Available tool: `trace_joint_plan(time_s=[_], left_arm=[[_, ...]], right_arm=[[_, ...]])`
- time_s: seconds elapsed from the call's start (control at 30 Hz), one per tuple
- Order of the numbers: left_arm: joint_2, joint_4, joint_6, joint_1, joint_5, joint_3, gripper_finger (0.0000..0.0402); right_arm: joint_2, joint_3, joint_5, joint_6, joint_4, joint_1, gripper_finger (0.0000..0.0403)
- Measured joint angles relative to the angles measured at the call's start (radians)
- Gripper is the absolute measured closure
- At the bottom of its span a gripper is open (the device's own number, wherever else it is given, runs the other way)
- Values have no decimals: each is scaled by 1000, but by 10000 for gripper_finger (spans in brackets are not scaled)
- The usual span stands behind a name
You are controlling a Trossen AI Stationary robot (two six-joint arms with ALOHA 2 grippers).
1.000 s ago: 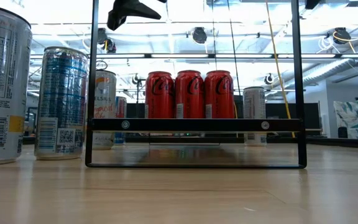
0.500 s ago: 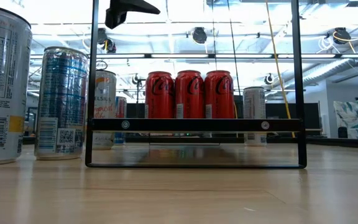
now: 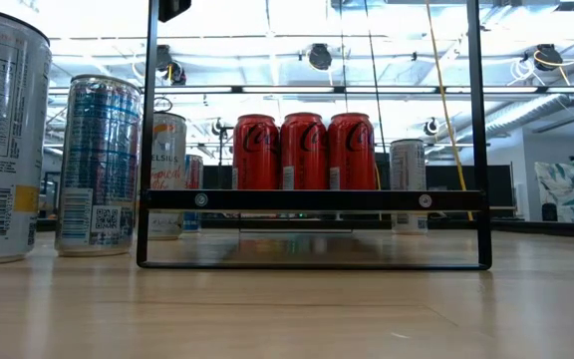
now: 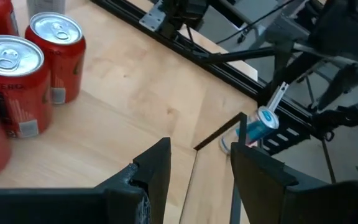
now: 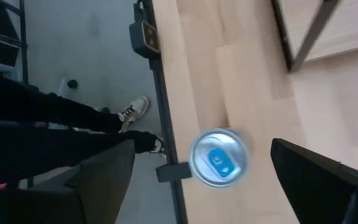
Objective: Place canned beverage on shelf
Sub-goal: Put the bottom right blue soda can on the shelf
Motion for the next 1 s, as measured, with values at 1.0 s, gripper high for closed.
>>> trace_joint_plan(time_s=[1.0], left_arm=[[0, -15, 2, -31, -72, 0, 234]], right_arm=[[216, 0, -81, -38, -31, 4, 48]])
